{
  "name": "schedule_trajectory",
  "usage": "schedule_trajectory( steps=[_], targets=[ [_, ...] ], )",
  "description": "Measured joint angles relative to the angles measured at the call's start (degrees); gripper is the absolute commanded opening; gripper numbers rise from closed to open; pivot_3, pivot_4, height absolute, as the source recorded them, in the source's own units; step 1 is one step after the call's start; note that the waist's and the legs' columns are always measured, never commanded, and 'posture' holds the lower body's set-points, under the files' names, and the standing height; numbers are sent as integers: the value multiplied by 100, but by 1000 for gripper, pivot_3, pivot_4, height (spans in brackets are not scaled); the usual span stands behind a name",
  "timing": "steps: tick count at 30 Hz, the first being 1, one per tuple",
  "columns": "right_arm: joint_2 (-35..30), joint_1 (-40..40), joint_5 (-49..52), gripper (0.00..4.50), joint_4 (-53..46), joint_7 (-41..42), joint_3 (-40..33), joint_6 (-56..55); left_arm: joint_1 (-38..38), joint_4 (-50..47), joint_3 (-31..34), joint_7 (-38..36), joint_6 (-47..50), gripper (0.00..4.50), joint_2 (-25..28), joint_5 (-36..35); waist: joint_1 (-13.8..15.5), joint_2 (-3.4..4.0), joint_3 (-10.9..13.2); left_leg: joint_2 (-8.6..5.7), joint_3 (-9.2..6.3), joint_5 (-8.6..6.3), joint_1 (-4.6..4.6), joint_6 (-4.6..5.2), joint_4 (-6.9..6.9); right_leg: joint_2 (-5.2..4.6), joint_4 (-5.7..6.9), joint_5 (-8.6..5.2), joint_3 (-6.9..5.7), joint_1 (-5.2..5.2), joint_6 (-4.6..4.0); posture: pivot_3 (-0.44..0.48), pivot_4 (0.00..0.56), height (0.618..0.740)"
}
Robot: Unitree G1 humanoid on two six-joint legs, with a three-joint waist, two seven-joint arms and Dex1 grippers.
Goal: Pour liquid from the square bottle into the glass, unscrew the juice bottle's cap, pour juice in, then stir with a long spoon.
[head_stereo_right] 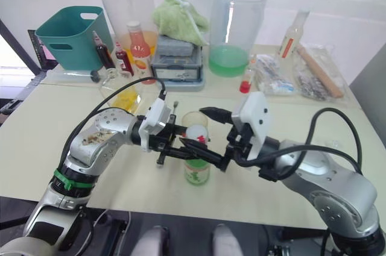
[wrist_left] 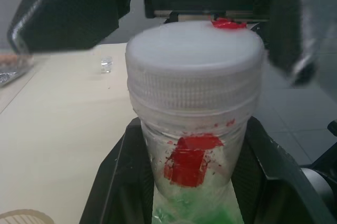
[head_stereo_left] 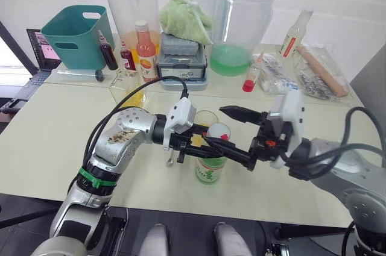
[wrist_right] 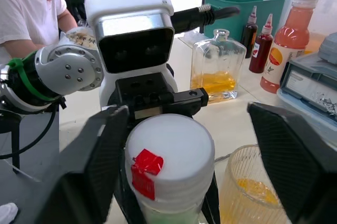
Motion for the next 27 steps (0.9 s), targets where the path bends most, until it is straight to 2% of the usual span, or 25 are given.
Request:
schedule_trajectory(
  steps=[3,8,12,15,17,20,23,27],
  targets=[
    [-7,-62,0,1746,75,208,64,9,15,-31,-9,21,-19,1400,31,0,0,0,0,0,0,0,0,0,1,0,0,0,0,2,0,0,150,723],
    [-294,-384,-63,1736,492,1166,117,-43,133,-260,-9,164,12,1400,105,-2,-2,0,-1,1,1,0,6,0,1,0,-1,0,1,5,0,0,150,723],
    [-526,-888,-331,1736,1209,2567,380,-324,331,-619,33,391,148,1400,196,-75,-1,0,-1,1,2,0,9,0,1,0,0,0,0,7,1,0,150,723],
    [-518,-1487,-734,1736,1960,3721,815,-662,487,-801,84,523,153,1400,275,-126,-4,0,-1,1,3,0,11,0,1,0,-2,0,0,8,1,0,150,723],
    [-253,-2326,-1212,1736,2946,4937,1443,-1125,629,-960,195,556,155,1400,463,-183,-70,0,0,7,13,0,26,0,0,0,-1,5,1,9,-3,0,150,723],
    [195,-3128,-1706,1736,4186,6215,1964,-1755,691,-1048,250,650,203,1400,607,-257,-125,0,0,9,6,0,31,0,-5,3,8,3,-4,10,-5,0,150,723],
    [361,-3420,-1883,1736,4683,6697,2086,-1945,701,-1057,260,777,295,1400,610,-322,-113,0,0,8,2,0,25,0,-5,3,7,3,-5,11,-5,0,150,723],
    [409,-3444,-1892,1736,4792,6764,2084,-1975,705,-1081,274,840,369,1400,615,-351,-115,0,0,8,2,0,27,0,-5,3,14,4,-5,9,-6,0,150,723]
  ],
)
